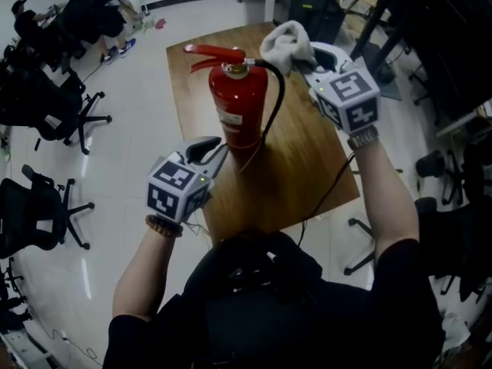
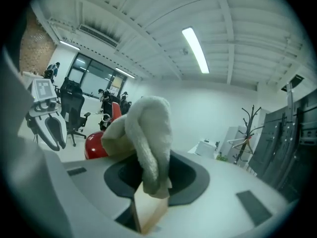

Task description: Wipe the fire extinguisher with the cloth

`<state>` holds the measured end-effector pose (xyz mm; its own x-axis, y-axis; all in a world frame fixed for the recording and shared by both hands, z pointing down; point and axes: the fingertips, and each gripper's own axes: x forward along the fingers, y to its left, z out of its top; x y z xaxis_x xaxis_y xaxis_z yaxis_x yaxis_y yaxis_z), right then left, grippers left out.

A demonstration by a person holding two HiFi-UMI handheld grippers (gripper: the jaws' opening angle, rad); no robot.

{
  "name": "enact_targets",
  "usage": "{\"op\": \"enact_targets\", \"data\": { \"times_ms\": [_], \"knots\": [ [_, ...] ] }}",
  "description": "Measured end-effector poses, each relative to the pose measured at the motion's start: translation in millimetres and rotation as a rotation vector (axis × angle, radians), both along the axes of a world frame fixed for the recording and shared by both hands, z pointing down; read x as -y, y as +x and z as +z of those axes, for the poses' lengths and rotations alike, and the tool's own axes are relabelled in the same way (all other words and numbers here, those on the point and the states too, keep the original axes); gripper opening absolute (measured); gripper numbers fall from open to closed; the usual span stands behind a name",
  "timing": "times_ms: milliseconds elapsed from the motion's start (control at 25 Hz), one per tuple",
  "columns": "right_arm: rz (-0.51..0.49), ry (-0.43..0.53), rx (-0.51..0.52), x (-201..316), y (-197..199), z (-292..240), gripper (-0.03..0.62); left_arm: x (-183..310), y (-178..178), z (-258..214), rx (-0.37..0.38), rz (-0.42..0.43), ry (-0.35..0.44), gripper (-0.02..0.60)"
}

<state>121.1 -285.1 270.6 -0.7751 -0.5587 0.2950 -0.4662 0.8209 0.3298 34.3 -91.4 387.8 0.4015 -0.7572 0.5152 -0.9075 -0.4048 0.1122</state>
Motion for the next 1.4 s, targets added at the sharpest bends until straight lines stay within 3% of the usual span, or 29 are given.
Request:
{"op": "enact_targets", "data": {
  "times_ms": [320,520,720,1040,1400],
  "knots": [
    [-0.178,-0.002,-0.097,-11,-36,3,0.126,1,-5,4,-0.014,-0.031,0.005,0.049],
    [-0.361,-0.042,-0.104,-9,-50,9,0.118,20,-1,5,-0.026,-0.098,0.005,0.049],
    [-0.47,-0.105,-0.082,-5,-51,25,0.115,31,16,10,-0.007,-0.118,-0.013,0.049],
    [-0.526,-0.163,-0.075,6,-45,59,0.115,40,28,20,0.017,-0.167,-0.046,0.049],
    [-0.565,-0.295,-0.103,13,-43,138,0.115,40,34,38,0.033,-0.209,-0.092,0.049]
  ]
}}
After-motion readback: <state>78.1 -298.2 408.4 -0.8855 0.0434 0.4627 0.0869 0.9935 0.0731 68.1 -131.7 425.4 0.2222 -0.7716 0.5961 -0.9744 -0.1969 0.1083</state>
